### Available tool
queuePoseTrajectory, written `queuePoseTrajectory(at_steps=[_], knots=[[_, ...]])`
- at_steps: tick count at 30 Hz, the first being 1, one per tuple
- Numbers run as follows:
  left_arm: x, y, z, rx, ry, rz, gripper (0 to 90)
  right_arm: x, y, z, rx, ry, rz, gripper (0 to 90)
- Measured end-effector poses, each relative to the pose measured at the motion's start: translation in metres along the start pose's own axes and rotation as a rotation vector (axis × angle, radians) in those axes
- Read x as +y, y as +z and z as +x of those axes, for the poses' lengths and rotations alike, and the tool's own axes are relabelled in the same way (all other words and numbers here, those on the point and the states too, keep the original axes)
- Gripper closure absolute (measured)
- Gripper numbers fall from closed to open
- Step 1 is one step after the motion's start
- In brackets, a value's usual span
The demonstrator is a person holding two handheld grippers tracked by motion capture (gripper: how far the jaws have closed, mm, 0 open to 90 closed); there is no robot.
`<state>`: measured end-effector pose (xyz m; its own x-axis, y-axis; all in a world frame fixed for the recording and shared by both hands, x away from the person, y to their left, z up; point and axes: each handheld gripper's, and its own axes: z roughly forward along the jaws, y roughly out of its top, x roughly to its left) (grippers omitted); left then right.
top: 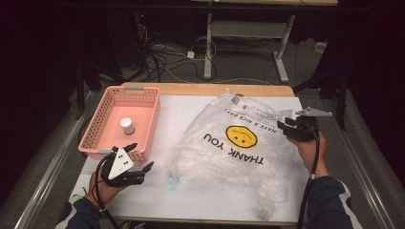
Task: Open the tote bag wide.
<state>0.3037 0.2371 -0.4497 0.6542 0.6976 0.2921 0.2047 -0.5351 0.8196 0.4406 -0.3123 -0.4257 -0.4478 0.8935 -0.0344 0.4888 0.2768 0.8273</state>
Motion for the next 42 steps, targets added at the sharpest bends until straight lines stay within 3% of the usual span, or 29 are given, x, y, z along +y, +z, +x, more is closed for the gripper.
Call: queuePoseTrajectory(at_steps=[3, 6, 7, 8, 11, 15, 17, 18, 19, 22, 25, 26, 35, 39, 42], knots=[[0.000, 0.000, -0.001, 0.002, 0.009, 0.003, 19.0, 0.009, -0.014, 0.023, 0.042, -0.096, -0.021, 55.0], [0.000, -0.001, -0.001, 0.004, 0.013, 0.005, 19.0, 0.014, -0.027, 0.045, 0.152, -0.144, -0.040, 52.5], [0.000, -0.001, -0.001, 0.004, 0.013, 0.005, 19.0, 0.014, -0.027, 0.045, 0.152, -0.144, -0.040, 52.5], [0.000, -0.002, -0.001, 0.006, 0.011, 0.004, 19.0, 0.014, -0.032, 0.066, 0.202, -0.232, -0.019, 48.5], [-0.001, -0.002, 0.000, 0.006, 0.008, 0.004, 19.0, 0.006, -0.036, 0.101, 0.298, -0.319, 0.013, 42.9], [0.000, -0.003, -0.001, 0.005, 0.012, 0.002, 18.9, -0.010, -0.047, 0.155, 0.353, -0.465, 0.004, 40.0], [0.000, -0.003, -0.002, 0.001, 0.013, 0.001, 19.0, -0.016, -0.048, 0.174, 0.352, -0.543, 0.028, 38.9], [0.000, -0.003, -0.002, 0.000, 0.014, 0.002, 19.0, -0.016, -0.048, 0.174, 0.352, -0.543, 0.028, 38.9], [0.000, -0.003, -0.003, -0.002, 0.016, 0.004, 19.0, -0.021, -0.039, 0.179, 0.357, -0.544, 0.063, 38.1], [0.001, -0.003, -0.004, -0.008, 0.020, 0.003, 19.0, -0.028, -0.021, 0.180, 0.298, -0.586, 0.154, 38.1], [0.001, -0.003, -0.004, -0.010, 0.023, 0.006, 19.0, -0.035, -0.010, 0.183, 0.276, -0.646, 0.213, 42.4], [0.000, -0.002, -0.004, -0.011, 0.022, 0.007, 19.0, -0.037, -0.009, 0.184, 0.278, -0.642, 0.221, 46.3], [0.002, -0.002, -0.005, -0.015, 0.035, 0.009, 19.0, -0.033, 0.004, 0.178, 0.266, -0.612, 0.203, 76.1], [0.002, -0.002, -0.003, -0.014, 0.031, 0.008, 19.0, -0.029, 0.008, 0.178, 0.271, -0.592, 0.189, 80.7], [0.001, -0.003, -0.002, -0.017, 0.029, 0.006, 19.0, -0.021, 0.012, 0.179, 0.284, -0.540, 0.163, 86.7]])
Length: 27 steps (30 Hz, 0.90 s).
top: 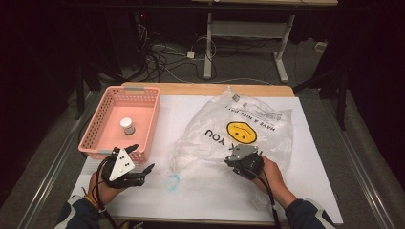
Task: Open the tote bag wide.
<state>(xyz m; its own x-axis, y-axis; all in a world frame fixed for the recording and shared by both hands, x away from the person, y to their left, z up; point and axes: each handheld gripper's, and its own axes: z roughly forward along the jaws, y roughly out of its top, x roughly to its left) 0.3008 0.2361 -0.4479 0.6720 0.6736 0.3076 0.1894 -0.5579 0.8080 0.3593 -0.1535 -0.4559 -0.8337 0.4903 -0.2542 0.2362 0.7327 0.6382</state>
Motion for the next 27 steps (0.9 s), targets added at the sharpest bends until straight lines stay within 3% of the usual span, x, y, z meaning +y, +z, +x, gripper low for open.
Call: queuePoseTrajectory(at_steps=[9, 18, 21, 24, 27], knots=[[0.001, -0.001, 0.002, 0.000, -0.003, -0.006, 19.0, 0.027, -0.008, -0.014, -0.074, 0.102, -0.139, 89.8], [0.002, -0.007, 0.009, 0.027, -0.022, -0.016, 19.0, 0.046, -0.011, -0.021, -0.144, 0.122, -0.213, 90.0], [0.003, -0.010, 0.013, 0.048, -0.033, -0.024, 19.0, 0.052, -0.021, -0.023, -0.160, 0.128, -0.251, 90.0], [0.005, -0.014, 0.022, 0.074, -0.057, -0.034, 19.0, 0.061, -0.041, -0.026, -0.224, 0.110, -0.325, 90.0], [0.008, -0.016, 0.030, 0.095, -0.083, -0.017, 19.0, 0.066, -0.054, -0.030, -0.233, 0.123, -0.368, 90.0]])
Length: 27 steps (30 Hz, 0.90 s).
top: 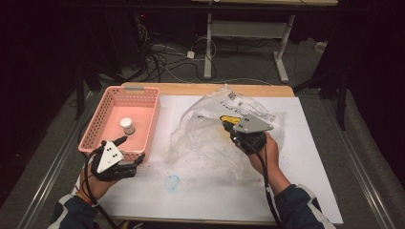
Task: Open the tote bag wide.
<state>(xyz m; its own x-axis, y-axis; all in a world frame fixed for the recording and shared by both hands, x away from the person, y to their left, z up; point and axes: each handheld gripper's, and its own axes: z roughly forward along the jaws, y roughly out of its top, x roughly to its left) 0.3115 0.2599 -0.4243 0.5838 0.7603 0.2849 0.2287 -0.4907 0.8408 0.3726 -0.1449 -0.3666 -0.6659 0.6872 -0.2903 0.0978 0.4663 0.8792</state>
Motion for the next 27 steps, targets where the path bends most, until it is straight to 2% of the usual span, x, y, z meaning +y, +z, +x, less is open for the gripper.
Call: queuePoseTrajectory(at_steps=[1, 3, 5, 6, 8, 11, 15, 16, 17, 18, 19, 21, 22, 23, 24, 25, 26, 27], knots=[[0.001, 0.000, 0.003, 0.006, -0.007, 0.006, 19.0, 0.007, -0.006, -0.004, -0.015, 0.010, -0.041, 90.0], [0.004, 0.000, 0.008, 0.010, -0.029, 0.019, 19.0, 0.010, -0.006, -0.006, -0.018, 0.011, -0.052, 90.0], [0.008, -0.001, 0.013, 0.026, -0.028, 0.034, 19.0, 0.011, -0.005, -0.006, -0.027, 0.011, -0.058, 90.0], [0.012, -0.002, 0.020, 0.041, -0.038, 0.042, 19.0, 0.012, -0.004, -0.007, -0.024, 0.010, -0.063, 90.0], [0.014, -0.002, 0.024, 0.046, -0.042, 0.052, 19.0, 0.014, -0.005, -0.006, -0.034, 0.002, -0.077, 90.0], [0.022, -0.002, 0.037, 0.058, -0.060, 0.076, 18.9, 0.018, -0.008, -0.007, -0.043, 0.002, -0.102, 90.0], [0.033, 0.007, 0.056, 0.086, -0.055, 0.114, 19.0, 0.021, -0.015, -0.010, -0.043, 0.012, -0.127, 90.0], [0.038, 0.013, 0.066, 0.076, -0.094, 0.119, 19.0, 0.022, -0.018, -0.010, -0.044, 0.014, -0.140, 90.0], [0.038, 0.013, 0.066, 0.076, -0.094, 0.119, 19.6, 0.022, -0.018, -0.010, -0.044, 0.014, -0.140, 90.0], [0.043, 0.024, 0.072, 0.073, -0.091, 0.150, 19.6, 0.023, -0.020, -0.008, -0.048, 0.013, -0.150, 90.0], [0.043, 0.024, 0.072, 0.073, -0.091, 0.150, 19.3, 0.023, -0.020, -0.008, -0.047, 0.012, -0.154, 89.9], [0.046, 0.037, 0.077, 0.071, -0.068, 0.197, 19.3, 0.023, -0.020, -0.006, -0.042, 0.004, -0.150, 89.5], [0.046, 0.052, 0.083, 0.070, -0.054, 0.247, 19.3, 0.023, -0.020, -0.005, -0.038, 0.000, -0.145, 89.2], [0.046, 0.052, 0.083, 0.070, -0.054, 0.247, 19.3, 0.023, -0.019, -0.004, -0.033, 0.000, -0.140, 88.8], [0.045, 0.060, 0.087, 0.056, -0.072, 0.266, 19.1, 0.022, -0.019, -0.003, -0.028, 0.001, -0.139, 88.8], [0.040, 0.076, 0.094, 0.047, -0.081, 0.297, 18.3, 0.022, -0.019, -0.003, -0.024, 0.001, -0.139, 88.4], [0.040, 0.076, 0.094, 0.047, -0.081, 0.297, 18.2, 0.021, -0.018, -0.002, -0.019, 0.006, -0.138, 88.2], [0.036, 0.084, 0.098, 0.048, -0.096, 0.316, 18.2, 0.020, -0.018, -0.002, -0.012, 0.007, -0.135, 87.7]])
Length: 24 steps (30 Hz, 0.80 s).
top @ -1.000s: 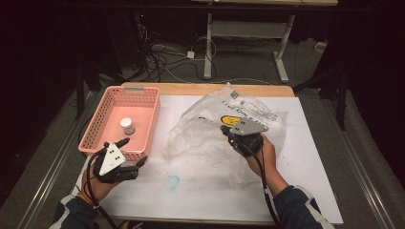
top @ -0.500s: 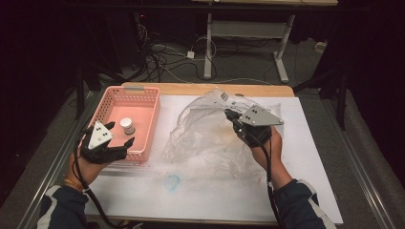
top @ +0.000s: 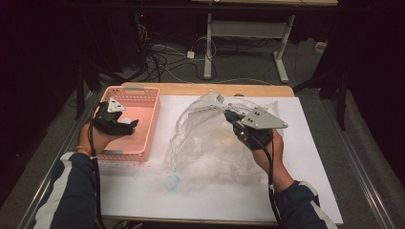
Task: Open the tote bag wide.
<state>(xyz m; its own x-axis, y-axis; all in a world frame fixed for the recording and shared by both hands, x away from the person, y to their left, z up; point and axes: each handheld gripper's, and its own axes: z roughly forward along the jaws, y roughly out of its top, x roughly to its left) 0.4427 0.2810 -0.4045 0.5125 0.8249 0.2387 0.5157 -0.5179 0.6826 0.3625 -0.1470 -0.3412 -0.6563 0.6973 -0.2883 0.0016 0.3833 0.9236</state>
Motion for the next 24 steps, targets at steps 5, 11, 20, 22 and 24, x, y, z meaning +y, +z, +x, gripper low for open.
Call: queuePoseTrajectory(at_steps=[5, 11, 20, 22, 24], knots=[[-0.004, 0.034, 0.016, 0.019, -0.037, 0.148, 24.7, -0.003, 0.000, 0.001, 0.023, 0.006, 0.015, 87.6], [-0.007, 0.044, 0.029, -0.029, -0.044, 0.226, 41.0, -0.006, 0.002, 0.001, 0.038, 0.003, 0.029, 87.1], [-0.009, 0.050, 0.031, -0.078, -0.068, 0.257, 47.5, -0.008, 0.003, 0.004, 0.052, -0.005, 0.032, 87.1], [-0.010, 0.050, 0.031, -0.078, -0.070, 0.257, 47.7, -0.008, 0.004, 0.006, 0.058, -0.005, 0.037, 87.2], [-0.010, 0.050, 0.032, -0.082, -0.074, 0.254, 47.9, -0.009, 0.005, 0.006, 0.061, -0.004, 0.037, 87.3]])
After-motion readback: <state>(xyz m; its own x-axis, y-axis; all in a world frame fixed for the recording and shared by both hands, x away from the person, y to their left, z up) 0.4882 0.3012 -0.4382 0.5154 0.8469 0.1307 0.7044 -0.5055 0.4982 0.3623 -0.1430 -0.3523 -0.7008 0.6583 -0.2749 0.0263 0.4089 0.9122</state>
